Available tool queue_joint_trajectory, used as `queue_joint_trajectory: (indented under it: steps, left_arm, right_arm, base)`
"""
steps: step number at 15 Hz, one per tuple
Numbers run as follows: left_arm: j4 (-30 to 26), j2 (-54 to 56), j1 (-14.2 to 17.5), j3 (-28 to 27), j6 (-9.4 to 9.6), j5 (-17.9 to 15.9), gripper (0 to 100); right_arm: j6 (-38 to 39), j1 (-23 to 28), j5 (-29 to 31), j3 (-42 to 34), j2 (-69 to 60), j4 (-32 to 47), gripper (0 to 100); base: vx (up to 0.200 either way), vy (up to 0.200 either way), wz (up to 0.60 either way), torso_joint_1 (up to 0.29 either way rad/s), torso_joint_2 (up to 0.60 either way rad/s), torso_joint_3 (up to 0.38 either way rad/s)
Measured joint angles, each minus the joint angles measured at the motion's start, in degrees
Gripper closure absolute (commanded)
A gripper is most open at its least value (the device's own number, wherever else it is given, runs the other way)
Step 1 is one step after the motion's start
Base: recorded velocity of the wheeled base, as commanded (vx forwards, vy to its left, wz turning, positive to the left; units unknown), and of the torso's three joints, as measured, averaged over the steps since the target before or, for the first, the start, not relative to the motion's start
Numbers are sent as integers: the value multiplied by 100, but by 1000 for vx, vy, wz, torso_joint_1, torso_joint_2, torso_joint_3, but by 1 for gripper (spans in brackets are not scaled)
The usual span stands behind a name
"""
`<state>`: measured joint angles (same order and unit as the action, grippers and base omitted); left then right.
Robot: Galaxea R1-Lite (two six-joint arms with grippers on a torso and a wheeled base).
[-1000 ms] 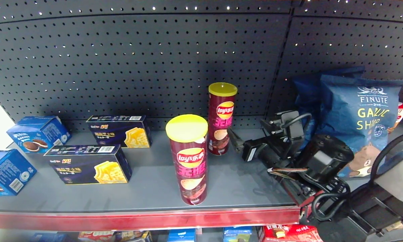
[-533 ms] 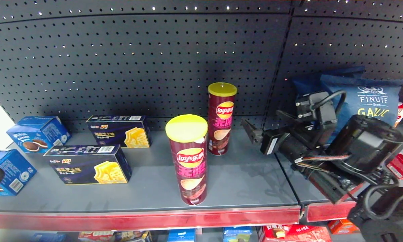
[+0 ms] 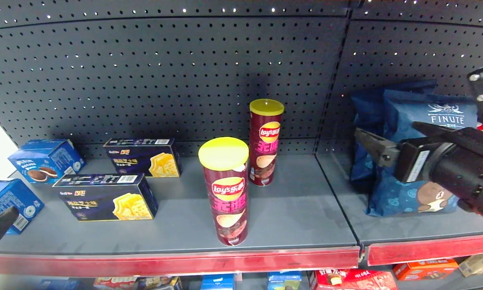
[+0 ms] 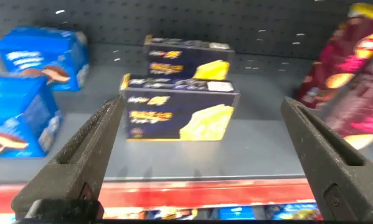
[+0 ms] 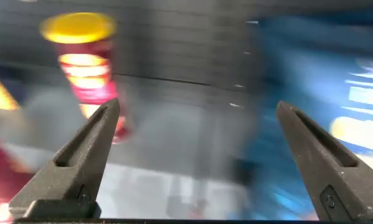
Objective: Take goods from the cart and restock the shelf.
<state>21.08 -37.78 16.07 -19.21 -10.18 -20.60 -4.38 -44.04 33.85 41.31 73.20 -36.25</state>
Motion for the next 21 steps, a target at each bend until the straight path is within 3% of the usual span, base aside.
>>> queue_joint_trajectory:
  steps: [2, 5, 10, 13, 16, 21]
  left_arm:
    - [-6, -163, -310, -228, -18, -17, 0]
    - [35, -668, -1037, -713, -22, -96, 0]
    - [45, -1392, -2097, -1290, 77, -132, 0]
    - [11, -1652, -2516, -1358, 315, -129, 0]
    - [5, -2093, -2748, -1360, 731, -118, 0]
    - [16, -3011, -3181, -1334, 1187, -107, 0]
  right_arm:
    - [-66, 299, 310, -17, -499, 467, 0]
    - [-224, 1585, 539, -249, -1320, 1218, 0]
    - [-321, 2939, 1013, -697, -3299, 3454, 0]
    - [-332, 3760, 1068, -877, -4397, 4651, 0]
    - [-339, 4386, 1073, -920, -5049, 4897, 0]
    - [-339, 4621, 1075, -1050, -5722, 5396, 0]
  base:
    - [0, 0, 0, 0, 0, 0]
    - [0, 0, 0, 0, 0, 0]
    - [0, 0, 0, 0, 0, 0]
    - [0, 0, 0, 0, 0, 0]
    - [0, 0, 0, 0, 0, 0]
    - [0, 0, 0, 0, 0, 0]
